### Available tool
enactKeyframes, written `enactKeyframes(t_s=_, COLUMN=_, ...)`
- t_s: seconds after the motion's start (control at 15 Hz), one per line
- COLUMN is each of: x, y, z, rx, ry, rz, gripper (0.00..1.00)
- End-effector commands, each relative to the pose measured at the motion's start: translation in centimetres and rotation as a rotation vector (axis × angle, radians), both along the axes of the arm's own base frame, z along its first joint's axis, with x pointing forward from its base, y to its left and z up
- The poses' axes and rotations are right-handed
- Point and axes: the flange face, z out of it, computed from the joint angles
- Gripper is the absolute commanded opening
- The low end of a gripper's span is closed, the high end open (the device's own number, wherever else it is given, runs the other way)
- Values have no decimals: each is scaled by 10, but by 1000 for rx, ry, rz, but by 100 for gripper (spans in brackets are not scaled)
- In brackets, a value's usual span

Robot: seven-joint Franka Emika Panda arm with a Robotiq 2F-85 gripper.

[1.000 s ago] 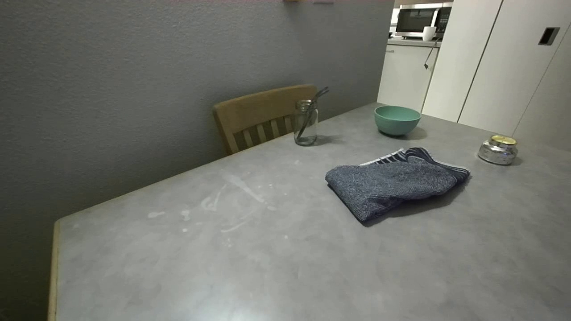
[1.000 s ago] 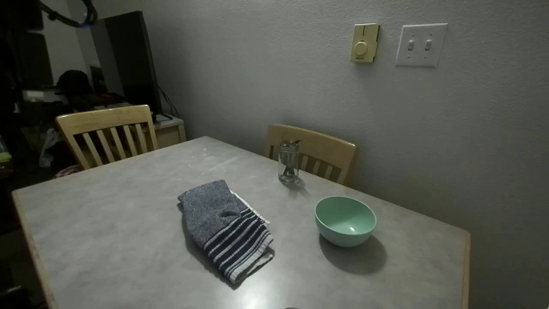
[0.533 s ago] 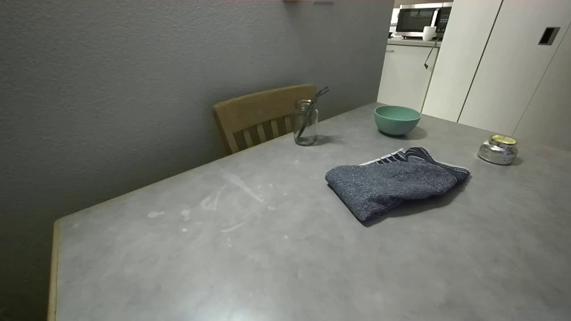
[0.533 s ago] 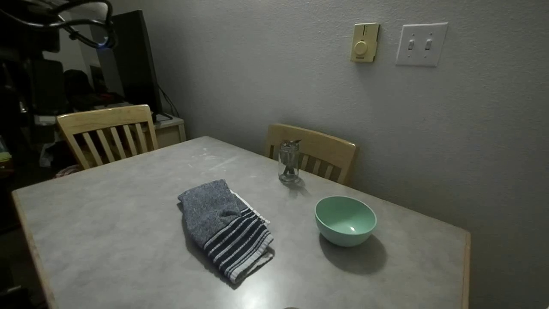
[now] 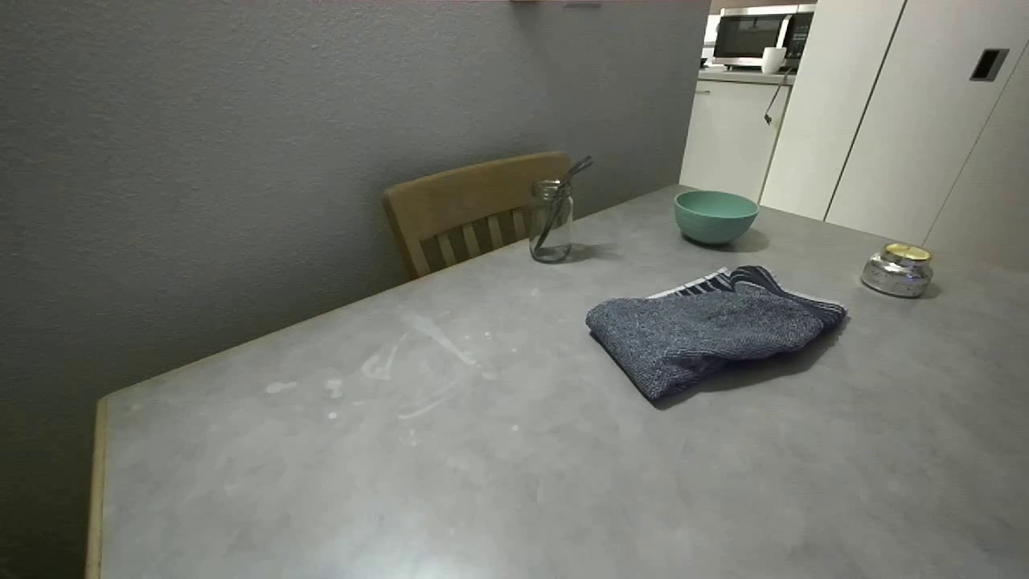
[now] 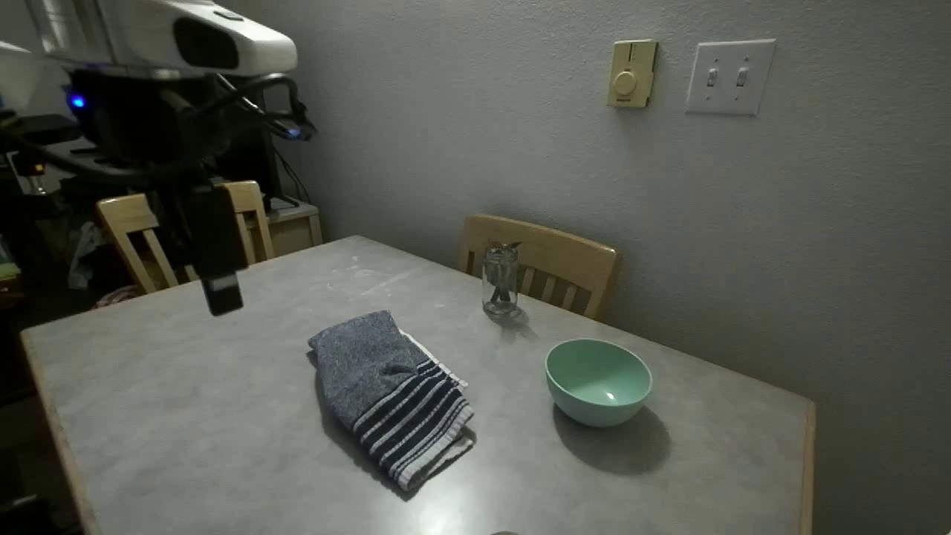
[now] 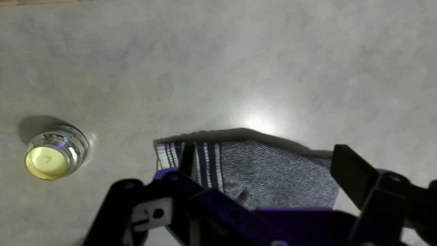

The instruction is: Unfold the towel from right to left

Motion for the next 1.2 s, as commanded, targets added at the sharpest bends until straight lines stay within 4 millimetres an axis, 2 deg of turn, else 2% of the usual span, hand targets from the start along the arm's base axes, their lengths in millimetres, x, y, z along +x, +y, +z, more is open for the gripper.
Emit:
enactKeyframes(t_s=0.0, x=4, y=-16, z=-8, rx=23, ry=4, rz=-44, gripper=100)
enactKeyframes(t_s=0.07, x=8, y=-31, z=-16, rx=41, ry=14, rz=-74, gripper=100)
enactKeyframes(t_s=0.2, x=17, y=-44, z=-24, rx=49, ry=34, rz=-99, gripper=100)
enactKeyframes(t_s=0.33, x=18, y=-38, z=-34, rx=61, ry=59, rz=-88, gripper=100)
enactKeyframes(t_s=0.53, x=31, y=-46, z=-56, rx=101, ry=87, rz=-100, gripper=100)
enactKeyframes(t_s=0.8, x=64, y=-60, z=-79, rx=103, ry=125, rz=-101, gripper=100)
enactKeyframes(t_s=0.93, x=87, y=-70, z=-82, rx=110, ry=147, rz=-72, gripper=100)
enactKeyframes(t_s=1.07, x=105, y=-75, z=-74, rx=111, ry=208, rz=-44, gripper=100)
enactKeyframes(t_s=1.13, x=83, y=-64, z=-76, rx=95, ry=155, rz=-75, gripper=100)
